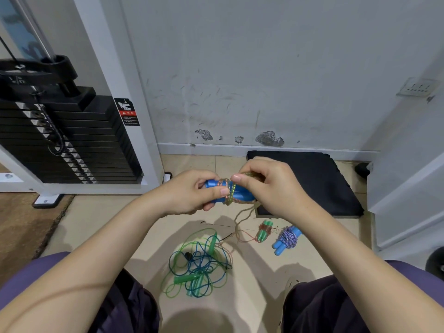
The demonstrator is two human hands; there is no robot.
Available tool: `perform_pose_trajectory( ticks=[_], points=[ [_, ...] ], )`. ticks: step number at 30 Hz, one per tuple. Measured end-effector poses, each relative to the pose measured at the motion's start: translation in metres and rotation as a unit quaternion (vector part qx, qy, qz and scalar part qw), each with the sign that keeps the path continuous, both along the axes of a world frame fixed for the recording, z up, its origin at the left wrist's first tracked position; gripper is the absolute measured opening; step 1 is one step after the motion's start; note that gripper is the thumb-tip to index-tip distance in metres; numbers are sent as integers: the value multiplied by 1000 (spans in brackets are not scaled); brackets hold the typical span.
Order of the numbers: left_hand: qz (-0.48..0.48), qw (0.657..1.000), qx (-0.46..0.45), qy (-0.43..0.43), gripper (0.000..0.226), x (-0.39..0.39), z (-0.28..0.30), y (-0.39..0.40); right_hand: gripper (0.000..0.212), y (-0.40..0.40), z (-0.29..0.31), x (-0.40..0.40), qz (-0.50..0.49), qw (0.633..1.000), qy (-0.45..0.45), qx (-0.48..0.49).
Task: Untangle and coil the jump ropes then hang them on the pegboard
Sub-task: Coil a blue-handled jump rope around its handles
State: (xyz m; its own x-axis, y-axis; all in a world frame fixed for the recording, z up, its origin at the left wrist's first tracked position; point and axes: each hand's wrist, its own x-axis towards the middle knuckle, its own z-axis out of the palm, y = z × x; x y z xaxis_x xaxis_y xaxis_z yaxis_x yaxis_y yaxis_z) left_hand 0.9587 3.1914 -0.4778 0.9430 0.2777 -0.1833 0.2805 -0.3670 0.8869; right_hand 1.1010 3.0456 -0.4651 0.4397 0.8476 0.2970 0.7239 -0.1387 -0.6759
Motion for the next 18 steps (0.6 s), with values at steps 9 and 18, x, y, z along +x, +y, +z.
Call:
perform_pose_trajectory(
  ticks=[9,18],
  points=[
    [-79,997,-21,-15,17,-8,3,-1,29,2,-3,-4,2,996,83,-45],
    [-94,992,-78,-21,34,-11,-1,-1,31,0,-4,-4,87,976,184,-79]
  ],
)
